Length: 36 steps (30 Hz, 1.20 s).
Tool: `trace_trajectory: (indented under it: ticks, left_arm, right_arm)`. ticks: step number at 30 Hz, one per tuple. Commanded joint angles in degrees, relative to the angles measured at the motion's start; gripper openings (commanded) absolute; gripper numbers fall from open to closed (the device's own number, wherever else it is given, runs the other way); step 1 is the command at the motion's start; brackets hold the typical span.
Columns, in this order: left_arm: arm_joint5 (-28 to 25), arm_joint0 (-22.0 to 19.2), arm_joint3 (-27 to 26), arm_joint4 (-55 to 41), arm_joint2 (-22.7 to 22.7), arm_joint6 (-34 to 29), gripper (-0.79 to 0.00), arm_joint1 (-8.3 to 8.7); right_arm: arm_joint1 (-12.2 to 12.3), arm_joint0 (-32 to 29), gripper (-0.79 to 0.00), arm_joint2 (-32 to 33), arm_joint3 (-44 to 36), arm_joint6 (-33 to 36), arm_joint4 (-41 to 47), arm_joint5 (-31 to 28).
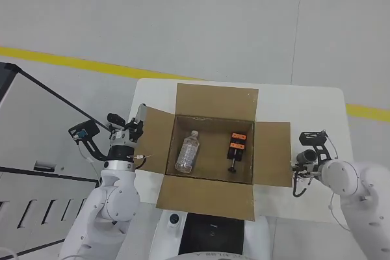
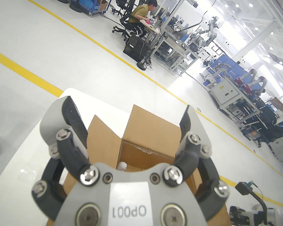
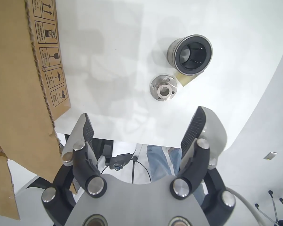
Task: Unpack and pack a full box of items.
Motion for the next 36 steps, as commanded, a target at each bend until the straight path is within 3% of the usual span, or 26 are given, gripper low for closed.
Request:
trace_trajectory:
  ticks: [1,5,6,10,19,25,30,36]
  left_arm:
    - [0.0,0.0,0.0,0.0,0.0,0.0,0.0,0.0]
    - [0.0,0.0,0.0,0.0,0.0,0.0,0.0,0.0]
    - [0.0,0.0,0.0,0.0,0.0,0.0,0.0,0.0]
    - [0.0,0.0,0.0,0.0,0.0,0.0,0.0,0.0]
    - [0.0,0.0,0.0,0.0,0.0,0.0,0.0,0.0]
    - [0.0,0.0,0.0,0.0,0.0,0.0,0.0,0.0]
    - [0.0,0.0,0.0,0.0,0.0,0.0,0.0,0.0]
    - [0.0,0.0,0.0,0.0,0.0,0.0,0.0,0.0]
  right_arm:
    - [0.0,0.0,0.0,-0.01,-0.01,0.01,-0.01,-0.01]
    - [0.05,-0.32,-0.028,-0.02,0.22,-2.07,0.48,-3.73]
    - [0.15,-0.65,-0.416,0.44,0.46,-1.44,0.58,-4.78]
    - [0.59,-2.0,-0.545,3.69,1.49,-0.18,0.59,-7.84]
    - [0.81,-2.37,-0.545,5.67,6.32,0.55,1.92,-9.86]
    - [0.34,0.82,-0.539,1.29,12.44,-1.95,-0.06,-8.67]
    - [-0.11,3.79,-0.48,-2.5,16.47,-2.99,-1.59,-8.56]
    - [-0.52,6.1,-0.483,-5.32,19.19,-4.34,-3.78,-8.33]
